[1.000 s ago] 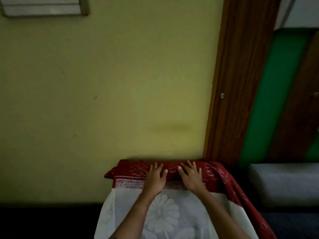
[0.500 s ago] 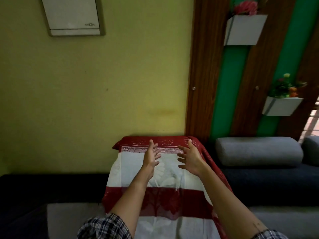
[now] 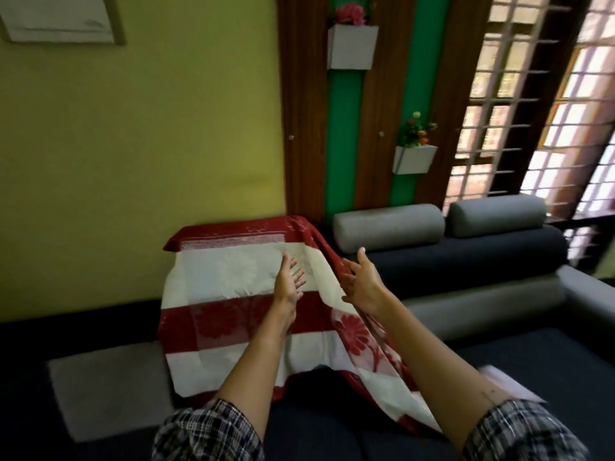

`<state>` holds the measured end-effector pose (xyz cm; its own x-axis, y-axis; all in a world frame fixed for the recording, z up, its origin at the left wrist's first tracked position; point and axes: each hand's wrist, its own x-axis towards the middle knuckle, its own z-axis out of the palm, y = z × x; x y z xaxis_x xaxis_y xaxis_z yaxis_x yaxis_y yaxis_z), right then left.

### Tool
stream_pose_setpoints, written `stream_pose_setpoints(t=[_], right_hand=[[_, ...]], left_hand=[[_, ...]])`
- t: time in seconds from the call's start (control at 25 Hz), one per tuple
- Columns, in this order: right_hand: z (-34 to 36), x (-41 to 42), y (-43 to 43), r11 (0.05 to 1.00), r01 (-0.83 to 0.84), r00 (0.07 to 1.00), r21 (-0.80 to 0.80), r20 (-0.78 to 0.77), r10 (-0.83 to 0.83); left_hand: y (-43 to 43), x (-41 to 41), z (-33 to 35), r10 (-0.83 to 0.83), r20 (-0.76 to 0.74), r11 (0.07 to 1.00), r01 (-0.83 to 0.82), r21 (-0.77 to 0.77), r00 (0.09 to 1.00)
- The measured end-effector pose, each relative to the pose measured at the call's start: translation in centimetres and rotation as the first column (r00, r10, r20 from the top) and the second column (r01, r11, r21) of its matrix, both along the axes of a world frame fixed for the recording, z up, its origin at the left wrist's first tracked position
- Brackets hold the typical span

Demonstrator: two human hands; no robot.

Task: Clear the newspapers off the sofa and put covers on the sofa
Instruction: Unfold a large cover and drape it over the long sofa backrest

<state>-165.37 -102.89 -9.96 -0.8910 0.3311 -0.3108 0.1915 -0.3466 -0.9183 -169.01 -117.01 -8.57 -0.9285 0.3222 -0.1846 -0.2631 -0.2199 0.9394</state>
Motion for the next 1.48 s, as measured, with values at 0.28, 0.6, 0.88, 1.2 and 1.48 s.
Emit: stream_pose_setpoints(t=[0.28, 0.6, 0.88, 1.2, 1.48], right_hand=[[0.7, 10.9, 8.0, 0.993, 0.113, 0.994, 0.015, -0.012, -0.113], [-2.3, 13.6, 20.9, 0.996, 0.055, 0.998, 0.072, 0.022, -0.056], [-6.5, 12.8, 28.0, 0.996, -0.077, 0.99, 0.048, 0.12, 0.071], [-9.3, 4.9, 30.7, 0.978, -0.207, 0.966, 0.027, 0.16, 0.201], [-11.7, -6.1, 31.7, 0.943, -0.331, 0.919, -0.023, 0.217, 0.328]], left_hand=[[8.2, 8.5, -0.5, -0.095, -0.052, 0.995, 0.094, -0.021, 0.994], [20.7, 11.0, -3.0, 0.009, -0.025, 1.0, -0.01, -0.025, 1.0], [27.2, 11.9, -6.6, 0.138, 0.034, 0.986, -0.133, -0.103, 0.99], [30.7, 5.4, -9.0, 0.328, 0.095, 0.937, -0.311, -0.156, 0.94], [32.0, -3.9, -12.4, 0.537, 0.105, 0.803, -0.47, -0.366, 0.837]])
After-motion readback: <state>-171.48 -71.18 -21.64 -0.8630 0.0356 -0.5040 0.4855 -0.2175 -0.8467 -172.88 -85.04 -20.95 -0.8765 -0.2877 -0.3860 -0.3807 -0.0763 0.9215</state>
